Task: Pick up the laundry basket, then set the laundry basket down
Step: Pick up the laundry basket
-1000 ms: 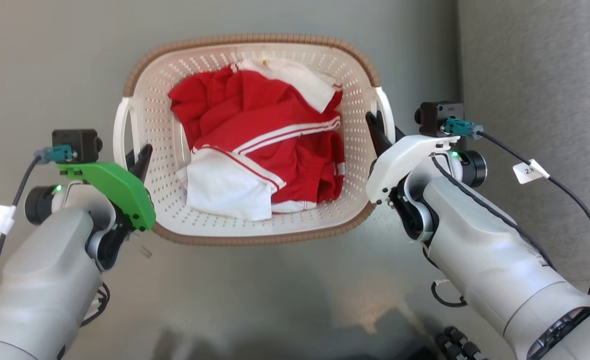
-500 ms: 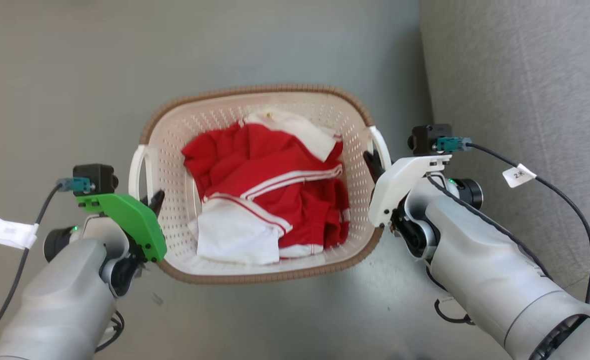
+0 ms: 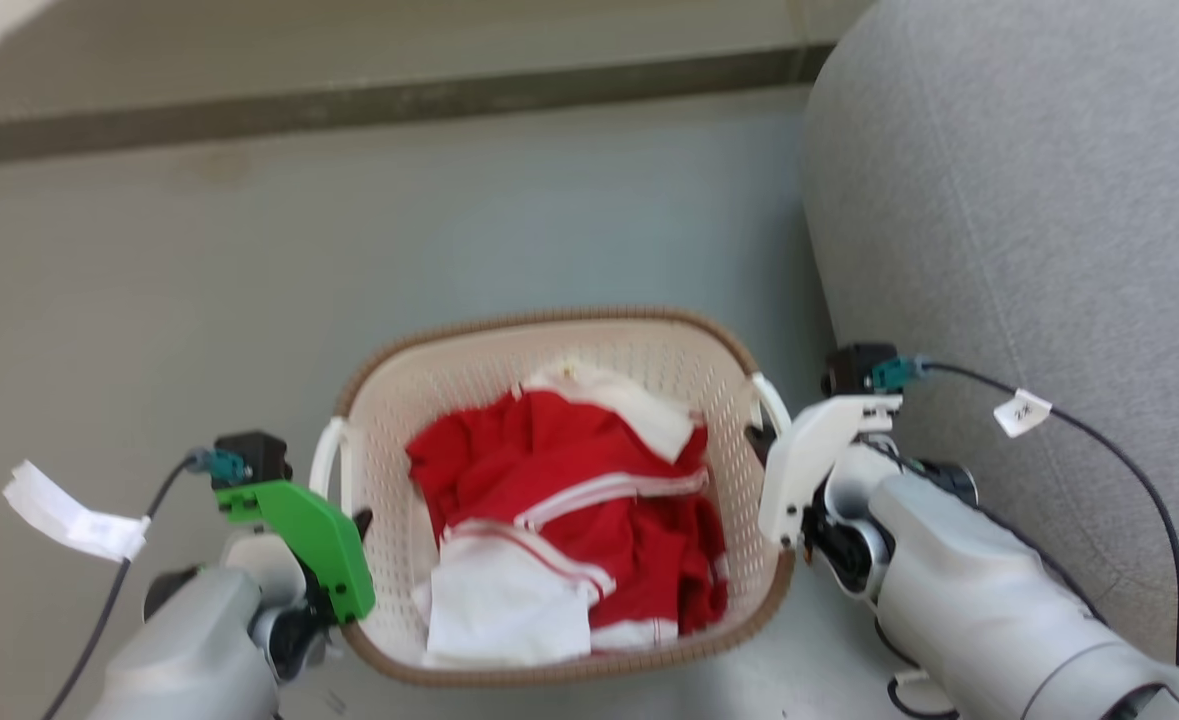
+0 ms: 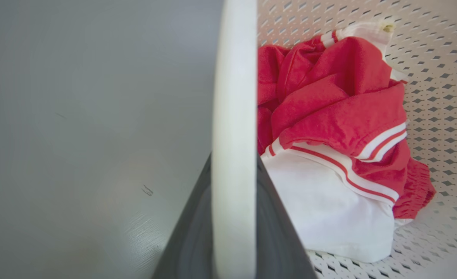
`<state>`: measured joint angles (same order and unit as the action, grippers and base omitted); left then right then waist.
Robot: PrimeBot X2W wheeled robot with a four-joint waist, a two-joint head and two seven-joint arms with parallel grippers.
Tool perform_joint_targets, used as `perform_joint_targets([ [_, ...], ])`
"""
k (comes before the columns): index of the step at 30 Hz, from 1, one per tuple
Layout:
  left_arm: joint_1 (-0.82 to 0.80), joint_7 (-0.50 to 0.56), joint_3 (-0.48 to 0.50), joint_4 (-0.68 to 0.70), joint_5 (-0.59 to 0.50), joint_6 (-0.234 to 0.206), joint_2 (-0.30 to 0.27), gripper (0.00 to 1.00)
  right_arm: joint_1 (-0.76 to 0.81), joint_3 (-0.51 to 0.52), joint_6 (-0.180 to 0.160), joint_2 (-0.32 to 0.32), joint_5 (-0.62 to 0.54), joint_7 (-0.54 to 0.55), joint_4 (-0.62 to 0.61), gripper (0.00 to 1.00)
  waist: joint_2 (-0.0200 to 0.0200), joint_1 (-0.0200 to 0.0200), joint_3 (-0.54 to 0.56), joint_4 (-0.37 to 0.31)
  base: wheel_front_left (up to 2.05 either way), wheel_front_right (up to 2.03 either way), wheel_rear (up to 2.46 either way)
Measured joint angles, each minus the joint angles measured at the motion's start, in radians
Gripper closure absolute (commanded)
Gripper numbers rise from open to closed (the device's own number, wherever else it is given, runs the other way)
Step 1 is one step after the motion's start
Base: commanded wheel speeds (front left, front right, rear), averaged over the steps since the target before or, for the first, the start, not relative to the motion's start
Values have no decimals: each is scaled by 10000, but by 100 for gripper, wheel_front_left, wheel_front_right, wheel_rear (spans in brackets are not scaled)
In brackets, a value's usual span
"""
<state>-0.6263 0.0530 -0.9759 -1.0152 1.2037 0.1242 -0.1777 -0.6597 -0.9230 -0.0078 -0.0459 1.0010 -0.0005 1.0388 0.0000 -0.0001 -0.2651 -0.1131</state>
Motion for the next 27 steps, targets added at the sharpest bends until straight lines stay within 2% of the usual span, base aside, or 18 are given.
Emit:
perform_joint_targets([
  [5, 365, 364, -33, -405, 228, 0, 234, 100, 367, -207, 155, 10, 221, 407, 217, 100, 0, 0, 709, -37, 0, 0, 0],
  [13, 432, 704, -54, -731, 255, 2, 431, 100, 441, -337, 163, 2, 412, 909, 330, 100, 0, 0, 1519, -103, 0, 0, 0],
  [27, 419, 1133, -15, -1049, 433, 2, 619, 100, 430, -564, 188, -42, 625, 1260, 353, 100, 0, 0, 1646, -130, 0, 0, 0],
])
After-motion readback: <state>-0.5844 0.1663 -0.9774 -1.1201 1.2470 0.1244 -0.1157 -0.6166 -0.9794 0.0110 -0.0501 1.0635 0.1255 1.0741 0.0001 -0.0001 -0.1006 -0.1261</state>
